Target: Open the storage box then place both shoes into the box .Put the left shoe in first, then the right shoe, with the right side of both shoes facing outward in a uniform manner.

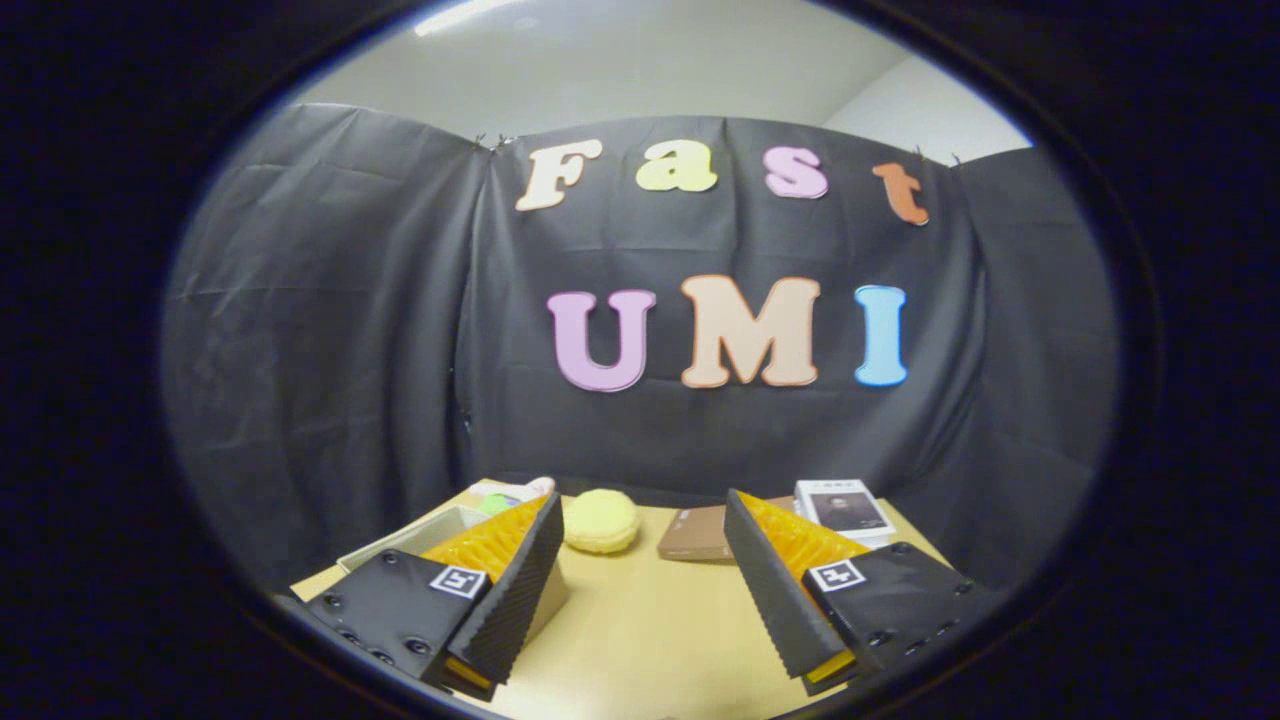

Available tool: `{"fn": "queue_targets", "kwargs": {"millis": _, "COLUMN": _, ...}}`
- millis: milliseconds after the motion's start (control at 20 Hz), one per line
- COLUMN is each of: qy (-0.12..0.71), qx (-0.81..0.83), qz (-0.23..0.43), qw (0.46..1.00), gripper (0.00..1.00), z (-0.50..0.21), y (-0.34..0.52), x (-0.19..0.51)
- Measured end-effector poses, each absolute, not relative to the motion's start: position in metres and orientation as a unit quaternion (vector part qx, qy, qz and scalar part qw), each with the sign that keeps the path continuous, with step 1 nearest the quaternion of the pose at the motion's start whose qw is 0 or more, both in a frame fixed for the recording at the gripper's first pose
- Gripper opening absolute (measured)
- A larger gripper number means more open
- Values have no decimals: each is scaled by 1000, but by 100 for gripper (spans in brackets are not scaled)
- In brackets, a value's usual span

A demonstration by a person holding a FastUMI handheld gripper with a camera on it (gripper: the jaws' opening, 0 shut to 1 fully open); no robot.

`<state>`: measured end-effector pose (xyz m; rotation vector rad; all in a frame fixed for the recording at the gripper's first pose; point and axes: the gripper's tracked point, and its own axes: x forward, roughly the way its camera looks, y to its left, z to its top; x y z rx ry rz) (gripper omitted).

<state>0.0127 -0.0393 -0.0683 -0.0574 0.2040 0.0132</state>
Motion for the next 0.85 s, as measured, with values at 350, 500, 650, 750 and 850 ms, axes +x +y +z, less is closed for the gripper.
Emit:
{"fn": "queue_targets", "kwargs": {"millis": 350, "qy": 74, "qx": -28, "qz": -51, "qw": 996, "gripper": 100, "z": -57, "y": -108, "x": -10}}
{"fn": "queue_targets", "kwargs": {"millis": 500, "qy": 80, "qx": -26, "qz": -65, "qw": 994, "gripper": 100, "z": -59, "y": -124, "x": -16}}
{"fn": "queue_targets", "kwargs": {"millis": 650, "qy": 82, "qx": -24, "qz": -77, "qw": 993, "gripper": 100, "z": -60, "y": -131, "x": -24}}
{"fn": "queue_targets", "kwargs": {"millis": 750, "qy": 77, "qx": -30, "qz": -80, "qw": 993, "gripper": 100, "z": -57, "y": -134, "x": -24}}
{"fn": "queue_targets", "kwargs": {"millis": 850, "qy": 72, "qx": -34, "qz": -82, "qw": 993, "gripper": 100, "z": -54, "y": -137, "x": -25}}
